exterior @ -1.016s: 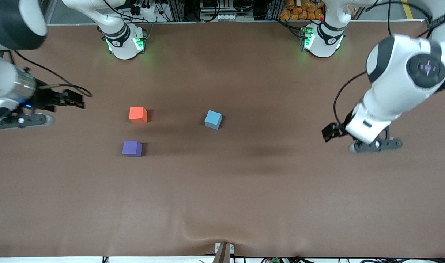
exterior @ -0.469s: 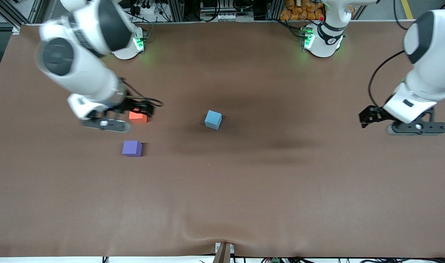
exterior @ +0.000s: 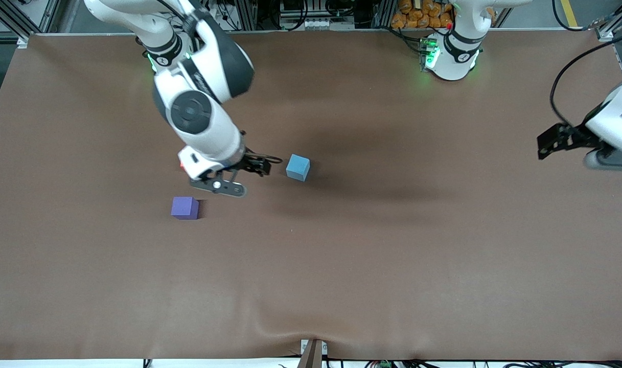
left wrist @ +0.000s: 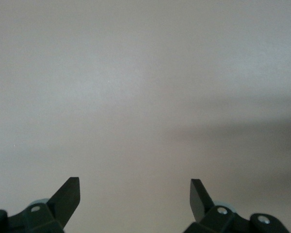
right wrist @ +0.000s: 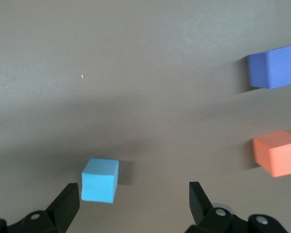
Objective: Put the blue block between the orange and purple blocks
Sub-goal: 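Grasp the blue block with the right gripper and lift it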
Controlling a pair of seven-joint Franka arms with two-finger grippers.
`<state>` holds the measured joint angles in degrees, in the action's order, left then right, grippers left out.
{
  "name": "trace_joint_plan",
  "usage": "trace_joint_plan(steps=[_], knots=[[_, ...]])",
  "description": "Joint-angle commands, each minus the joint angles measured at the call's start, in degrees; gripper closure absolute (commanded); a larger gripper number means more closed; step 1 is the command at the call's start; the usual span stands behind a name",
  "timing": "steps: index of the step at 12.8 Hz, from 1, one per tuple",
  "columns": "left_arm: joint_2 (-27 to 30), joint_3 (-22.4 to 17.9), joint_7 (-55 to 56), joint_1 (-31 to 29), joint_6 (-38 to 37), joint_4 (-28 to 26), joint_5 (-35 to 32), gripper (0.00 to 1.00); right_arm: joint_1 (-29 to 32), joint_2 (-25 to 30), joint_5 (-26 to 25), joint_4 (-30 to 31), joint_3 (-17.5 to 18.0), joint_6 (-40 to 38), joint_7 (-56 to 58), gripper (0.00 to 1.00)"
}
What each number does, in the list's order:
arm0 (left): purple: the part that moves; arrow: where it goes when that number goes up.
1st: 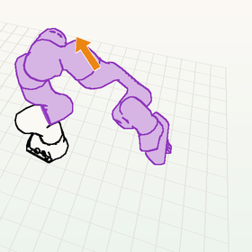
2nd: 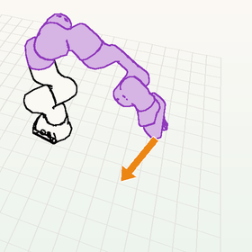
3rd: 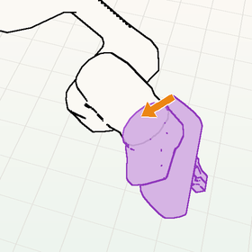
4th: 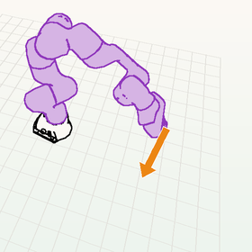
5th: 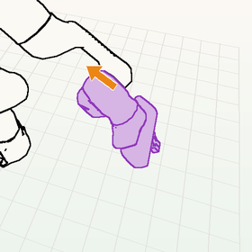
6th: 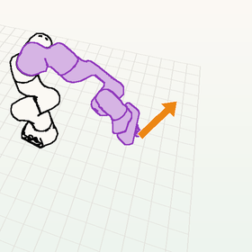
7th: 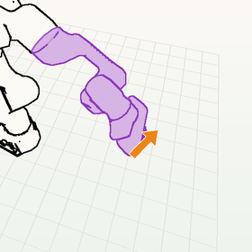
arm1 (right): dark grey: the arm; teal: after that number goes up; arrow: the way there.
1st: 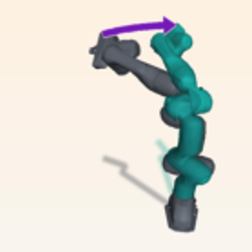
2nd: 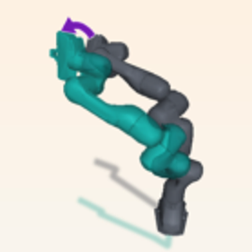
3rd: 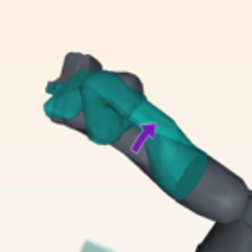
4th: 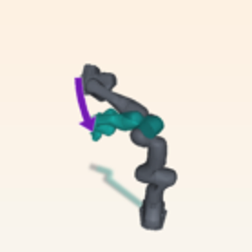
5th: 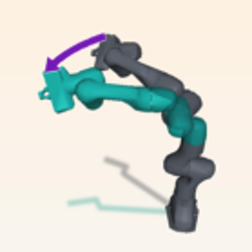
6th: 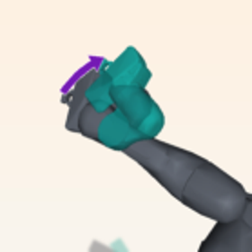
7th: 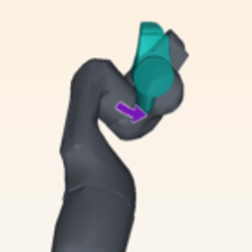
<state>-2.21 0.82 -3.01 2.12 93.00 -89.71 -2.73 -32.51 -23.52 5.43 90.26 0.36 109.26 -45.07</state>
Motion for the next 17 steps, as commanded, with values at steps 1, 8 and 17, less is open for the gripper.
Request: trace_joint_plan(steps=[1,8,17], knots=[[0.27,-0.65,-0.51,-0.19,-3.25,1.65,2.20,0.00,-3.17,-3.54,0.63,0.79,-0.62,5.24,-5.62,0.00],[0.62,3.75,8.63,0.51,-6.16,5.16,4.76,0.00,-8.53,-5.49,0.81,7.64,-0.53,13.52,-10.47,0.00],[0.98,4.19,4.50,0.25,-9.06,5.16,-3.42,0.00,-13.81,-9.44,0.28,10.80,-0.71,20.99,-15.75,0.00]])
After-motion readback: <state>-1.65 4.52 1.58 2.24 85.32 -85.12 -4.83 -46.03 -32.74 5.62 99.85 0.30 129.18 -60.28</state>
